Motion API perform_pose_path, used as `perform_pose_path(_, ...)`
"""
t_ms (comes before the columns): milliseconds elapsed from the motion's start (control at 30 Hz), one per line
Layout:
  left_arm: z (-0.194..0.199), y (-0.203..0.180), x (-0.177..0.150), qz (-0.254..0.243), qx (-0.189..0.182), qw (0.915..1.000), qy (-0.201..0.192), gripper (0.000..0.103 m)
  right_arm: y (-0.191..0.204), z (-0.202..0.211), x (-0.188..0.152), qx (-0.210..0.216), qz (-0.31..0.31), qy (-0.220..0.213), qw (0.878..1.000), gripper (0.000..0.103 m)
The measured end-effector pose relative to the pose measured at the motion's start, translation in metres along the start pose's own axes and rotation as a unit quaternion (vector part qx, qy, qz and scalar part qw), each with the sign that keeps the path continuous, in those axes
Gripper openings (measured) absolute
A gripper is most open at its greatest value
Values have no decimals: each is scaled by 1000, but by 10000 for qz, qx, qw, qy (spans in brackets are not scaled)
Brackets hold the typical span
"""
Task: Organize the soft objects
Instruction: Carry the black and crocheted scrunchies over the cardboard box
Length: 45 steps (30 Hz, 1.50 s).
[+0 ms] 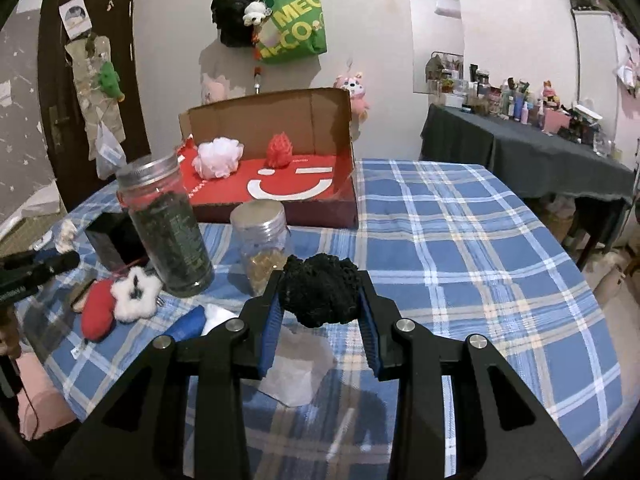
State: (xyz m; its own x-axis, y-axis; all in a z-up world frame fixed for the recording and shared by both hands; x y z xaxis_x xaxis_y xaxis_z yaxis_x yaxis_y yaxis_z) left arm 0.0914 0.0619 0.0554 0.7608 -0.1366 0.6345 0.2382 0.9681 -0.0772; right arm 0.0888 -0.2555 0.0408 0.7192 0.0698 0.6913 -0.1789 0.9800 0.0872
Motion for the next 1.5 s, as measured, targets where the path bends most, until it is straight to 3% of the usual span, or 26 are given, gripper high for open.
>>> perform_pose_path(167, -1, -12, -1, -58, -266, 9996, 56, 29, 22, -7, -6, 791, 70, 167, 9967, 33)
perform_pose_path(300, -7, -38, -6, -306, -643, 9973, 171, 29, 54, -21, -14, 1041, 335, 336, 9934, 33)
perform_pose_path(600, -21, -75, -8, -604, -1067, 9919, 334, 29, 79, -31, -15, 1178, 584, 392, 9905, 33)
perform_pose_path(833, -25, -77, -6, -581, -1109, 9915, 367, 29, 72, -30, -15, 1154, 525, 413, 9911, 33)
perform_pose_path(1100, -16, -52, -6, -365, -1088, 9925, 409, 29, 44, -26, -13, 995, 249, 463, 9936, 33)
perform_pose_path(1500, 4, 28, -6, 317, -467, 9966, 603, 29, 1, -30, 0, 660, 22, 712, 9953, 34)
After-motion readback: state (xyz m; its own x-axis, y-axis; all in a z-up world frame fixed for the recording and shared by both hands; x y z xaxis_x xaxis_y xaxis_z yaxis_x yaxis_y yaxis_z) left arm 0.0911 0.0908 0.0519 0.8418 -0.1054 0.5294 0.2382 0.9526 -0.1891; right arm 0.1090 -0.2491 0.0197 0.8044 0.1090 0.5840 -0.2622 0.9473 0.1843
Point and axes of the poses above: each gripper's, at about its wrist camera, not at the fingertips, and z roughly against the way its jaws point, y to its left, x to its top, the point moved 3 cm from there along -z, roughly the way its jaws point, and after that the axes turned 15 degrees about y, right-handed, at the moved point
